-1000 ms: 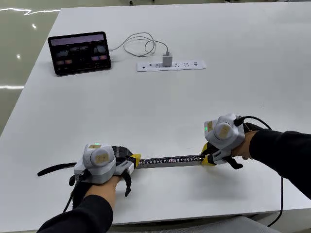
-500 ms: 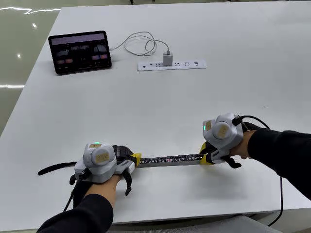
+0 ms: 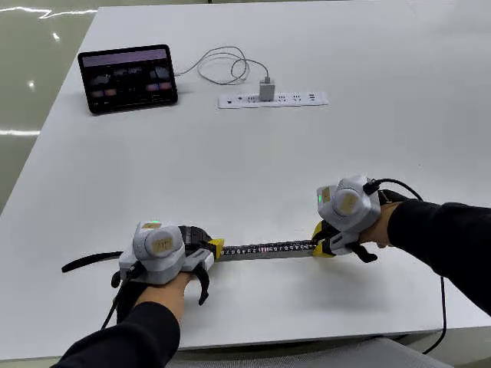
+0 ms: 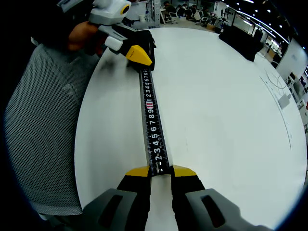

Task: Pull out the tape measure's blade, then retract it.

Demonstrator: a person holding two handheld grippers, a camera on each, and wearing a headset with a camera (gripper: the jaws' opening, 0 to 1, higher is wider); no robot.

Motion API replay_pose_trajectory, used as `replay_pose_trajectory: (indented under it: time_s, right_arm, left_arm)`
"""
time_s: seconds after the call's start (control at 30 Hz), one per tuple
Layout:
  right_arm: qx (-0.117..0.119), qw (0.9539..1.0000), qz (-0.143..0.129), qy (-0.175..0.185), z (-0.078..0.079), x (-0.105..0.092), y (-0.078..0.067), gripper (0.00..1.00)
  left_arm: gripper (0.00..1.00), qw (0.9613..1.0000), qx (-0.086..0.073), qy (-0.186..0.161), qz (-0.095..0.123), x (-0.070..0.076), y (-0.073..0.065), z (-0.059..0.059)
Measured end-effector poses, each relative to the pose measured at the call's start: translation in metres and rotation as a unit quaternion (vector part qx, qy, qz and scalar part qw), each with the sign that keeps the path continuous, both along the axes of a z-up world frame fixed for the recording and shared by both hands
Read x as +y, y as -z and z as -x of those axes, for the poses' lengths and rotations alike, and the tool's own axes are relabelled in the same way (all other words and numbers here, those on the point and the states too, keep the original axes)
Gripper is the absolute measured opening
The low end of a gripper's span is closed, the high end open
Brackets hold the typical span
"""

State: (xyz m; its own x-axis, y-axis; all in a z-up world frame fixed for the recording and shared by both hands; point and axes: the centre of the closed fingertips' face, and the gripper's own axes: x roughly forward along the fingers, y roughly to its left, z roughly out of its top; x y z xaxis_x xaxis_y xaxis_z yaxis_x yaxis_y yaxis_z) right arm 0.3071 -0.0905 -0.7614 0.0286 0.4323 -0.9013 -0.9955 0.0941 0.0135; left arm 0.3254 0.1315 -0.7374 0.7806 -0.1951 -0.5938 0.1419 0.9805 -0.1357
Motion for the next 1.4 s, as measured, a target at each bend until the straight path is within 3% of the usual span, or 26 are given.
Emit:
replay_pose_trajectory:
  time_s: [1.4]
  right_arm:
    - [-0.001, 0.9996, -0.015, -0.022, 0.002, 0.017, -0.001, 0.11]
  left_arm:
    - [0.68, 1.0, 0.001, 0.0, 0.001, 0.001, 0.001, -0.001]
